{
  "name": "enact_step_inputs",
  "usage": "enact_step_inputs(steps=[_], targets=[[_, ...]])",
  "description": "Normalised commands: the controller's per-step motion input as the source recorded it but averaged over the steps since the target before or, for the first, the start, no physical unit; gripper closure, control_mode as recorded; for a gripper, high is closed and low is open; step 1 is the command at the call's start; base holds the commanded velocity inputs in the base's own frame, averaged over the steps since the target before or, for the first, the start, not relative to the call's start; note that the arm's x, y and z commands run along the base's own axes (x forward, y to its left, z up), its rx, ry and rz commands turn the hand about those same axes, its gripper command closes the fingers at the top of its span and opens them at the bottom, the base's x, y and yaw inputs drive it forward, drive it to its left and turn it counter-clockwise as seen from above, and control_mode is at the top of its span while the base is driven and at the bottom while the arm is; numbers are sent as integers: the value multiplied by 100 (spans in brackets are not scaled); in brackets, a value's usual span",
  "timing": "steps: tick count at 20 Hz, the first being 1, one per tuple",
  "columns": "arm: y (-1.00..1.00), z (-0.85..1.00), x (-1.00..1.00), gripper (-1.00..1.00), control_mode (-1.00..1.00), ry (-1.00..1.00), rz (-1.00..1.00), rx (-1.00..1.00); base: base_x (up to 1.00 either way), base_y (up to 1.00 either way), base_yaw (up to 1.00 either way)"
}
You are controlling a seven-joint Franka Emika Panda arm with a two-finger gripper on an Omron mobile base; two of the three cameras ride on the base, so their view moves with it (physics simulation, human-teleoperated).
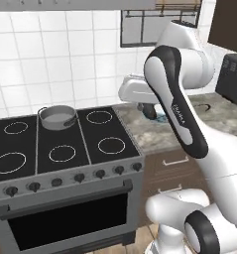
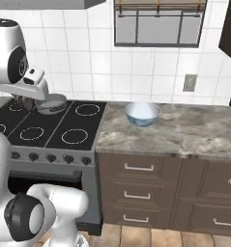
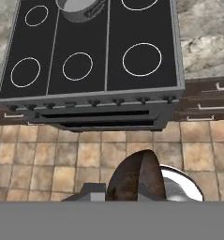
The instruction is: Open the cabinet and move the ladle to the pot. Then close the cabinet.
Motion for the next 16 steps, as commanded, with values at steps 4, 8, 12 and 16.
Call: enact_step_inputs(steps=[4, 8, 12, 16], targets=[[0, 0, 0, 100, 100, 0, 0, 0, 54, 100, -6], [0, 0, 0, 100, 100, 0, 0, 0, 76, 94, -2], [0, 0, 0, 100, 100, 0, 0, 0, 98, 83, 0], [0, 0, 0, 100, 100, 0, 0, 0, 100, 45, 0]])
